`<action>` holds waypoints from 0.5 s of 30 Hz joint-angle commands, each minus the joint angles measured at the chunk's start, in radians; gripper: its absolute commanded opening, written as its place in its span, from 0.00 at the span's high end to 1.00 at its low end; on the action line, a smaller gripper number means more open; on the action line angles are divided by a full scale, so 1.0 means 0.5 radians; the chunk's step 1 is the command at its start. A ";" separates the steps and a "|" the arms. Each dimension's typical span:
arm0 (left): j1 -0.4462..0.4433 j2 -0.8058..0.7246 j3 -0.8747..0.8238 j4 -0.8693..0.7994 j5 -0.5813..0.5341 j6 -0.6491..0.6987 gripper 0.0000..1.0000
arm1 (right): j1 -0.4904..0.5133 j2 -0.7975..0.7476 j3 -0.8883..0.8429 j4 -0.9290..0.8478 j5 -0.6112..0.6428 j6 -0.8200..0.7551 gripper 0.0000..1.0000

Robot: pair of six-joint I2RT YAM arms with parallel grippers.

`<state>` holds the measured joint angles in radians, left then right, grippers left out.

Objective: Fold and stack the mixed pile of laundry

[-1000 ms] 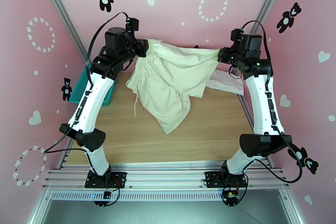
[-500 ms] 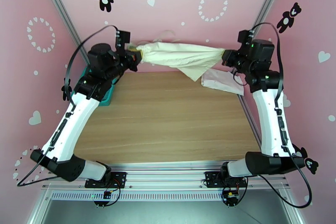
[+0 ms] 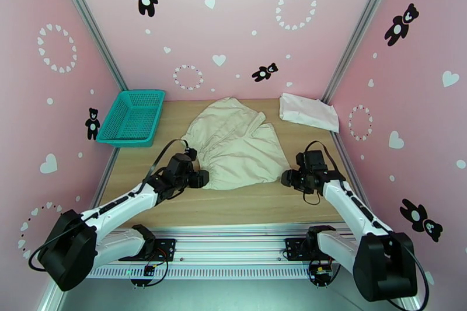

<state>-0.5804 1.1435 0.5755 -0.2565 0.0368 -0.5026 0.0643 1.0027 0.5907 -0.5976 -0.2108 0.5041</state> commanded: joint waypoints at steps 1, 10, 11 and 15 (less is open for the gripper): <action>-0.009 -0.061 0.219 -0.238 -0.272 -0.133 0.32 | 0.004 -0.099 0.192 -0.025 0.129 -0.015 0.33; -0.011 0.542 0.745 -0.407 -0.093 -0.223 0.31 | -0.014 0.702 0.686 0.005 0.063 -0.173 0.34; -0.009 0.580 0.729 -0.389 -0.077 -0.252 0.29 | -0.022 0.780 0.711 0.028 0.021 -0.178 0.34; -0.021 0.678 0.636 -0.338 -0.012 -0.341 0.28 | -0.013 1.008 0.787 0.048 -0.042 -0.206 0.34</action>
<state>-0.5812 1.4654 0.9272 -0.4095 -0.0116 -0.6174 0.0574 1.4578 0.9424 -0.5652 -0.2047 0.4286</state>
